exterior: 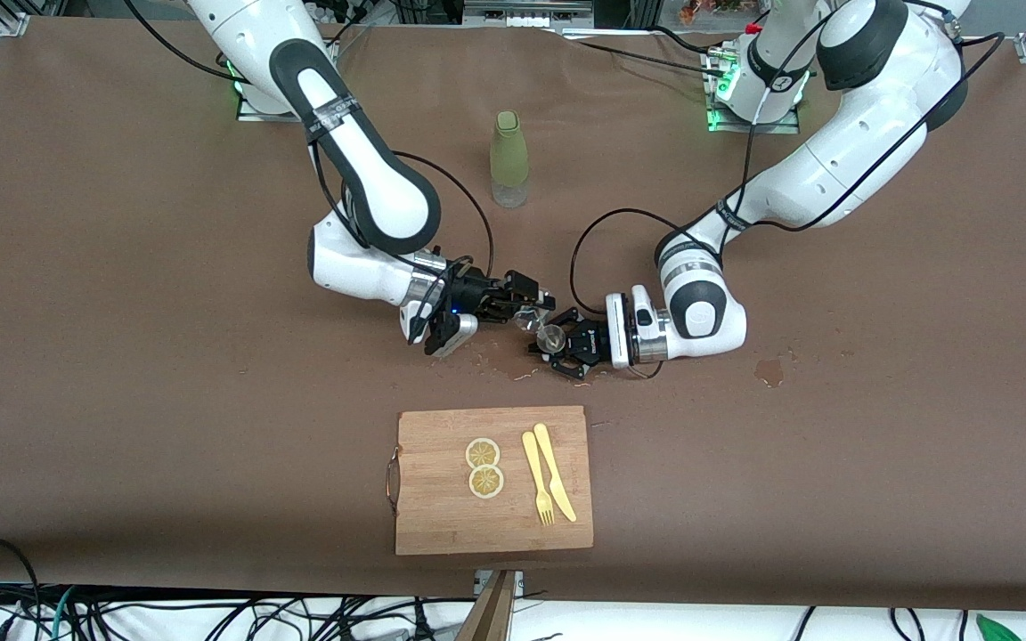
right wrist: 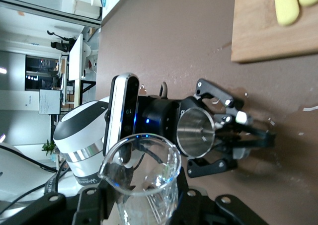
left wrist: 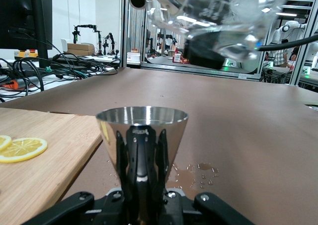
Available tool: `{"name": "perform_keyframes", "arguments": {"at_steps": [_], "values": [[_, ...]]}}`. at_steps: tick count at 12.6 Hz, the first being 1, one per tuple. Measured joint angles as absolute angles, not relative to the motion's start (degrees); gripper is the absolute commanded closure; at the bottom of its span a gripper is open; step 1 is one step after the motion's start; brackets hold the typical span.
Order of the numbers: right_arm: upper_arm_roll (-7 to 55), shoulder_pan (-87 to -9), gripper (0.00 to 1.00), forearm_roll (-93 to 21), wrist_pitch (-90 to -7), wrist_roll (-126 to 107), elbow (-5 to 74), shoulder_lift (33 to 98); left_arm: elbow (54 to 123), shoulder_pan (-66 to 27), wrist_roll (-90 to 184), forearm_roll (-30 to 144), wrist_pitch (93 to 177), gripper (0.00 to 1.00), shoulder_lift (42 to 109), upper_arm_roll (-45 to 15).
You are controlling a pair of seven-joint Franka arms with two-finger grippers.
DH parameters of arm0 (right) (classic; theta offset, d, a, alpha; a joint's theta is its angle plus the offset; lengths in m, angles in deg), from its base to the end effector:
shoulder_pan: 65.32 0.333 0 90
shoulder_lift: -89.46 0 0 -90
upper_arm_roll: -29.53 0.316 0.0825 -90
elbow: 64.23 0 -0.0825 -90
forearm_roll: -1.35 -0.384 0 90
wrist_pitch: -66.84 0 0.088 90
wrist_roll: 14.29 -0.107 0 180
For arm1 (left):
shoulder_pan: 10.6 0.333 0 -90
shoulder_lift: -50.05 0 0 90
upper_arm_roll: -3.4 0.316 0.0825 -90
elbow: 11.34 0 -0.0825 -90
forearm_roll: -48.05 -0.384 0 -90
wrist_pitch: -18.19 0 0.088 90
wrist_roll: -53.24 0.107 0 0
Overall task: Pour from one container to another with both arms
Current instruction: 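Pour from the beaker into the jigger by tilting the right gripper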
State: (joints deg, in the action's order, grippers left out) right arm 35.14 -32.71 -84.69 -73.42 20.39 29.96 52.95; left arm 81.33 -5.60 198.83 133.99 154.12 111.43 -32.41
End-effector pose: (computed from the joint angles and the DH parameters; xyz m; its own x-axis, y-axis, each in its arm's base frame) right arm 0.5587 0.4290 0.2614 0.9961 0.0044 0.0878 0.0784 -0.4972 -0.8641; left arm 0.5903 -0.3144 0.0848 0.1071 -0.1821 0.9774 -0.9896 -0.1148 0.0870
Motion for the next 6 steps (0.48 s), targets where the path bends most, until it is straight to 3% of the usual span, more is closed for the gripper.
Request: {"name": "perform_keyframes", "arguments": {"at_steps": [6], "values": [[35.1, -30.8, 0.71, -84.7, -75.1, 15.5, 30.0, 53.0, 79.9, -6.6, 199.5, 134.9, 154.1, 1.00, 112.5, -32.5]]}}
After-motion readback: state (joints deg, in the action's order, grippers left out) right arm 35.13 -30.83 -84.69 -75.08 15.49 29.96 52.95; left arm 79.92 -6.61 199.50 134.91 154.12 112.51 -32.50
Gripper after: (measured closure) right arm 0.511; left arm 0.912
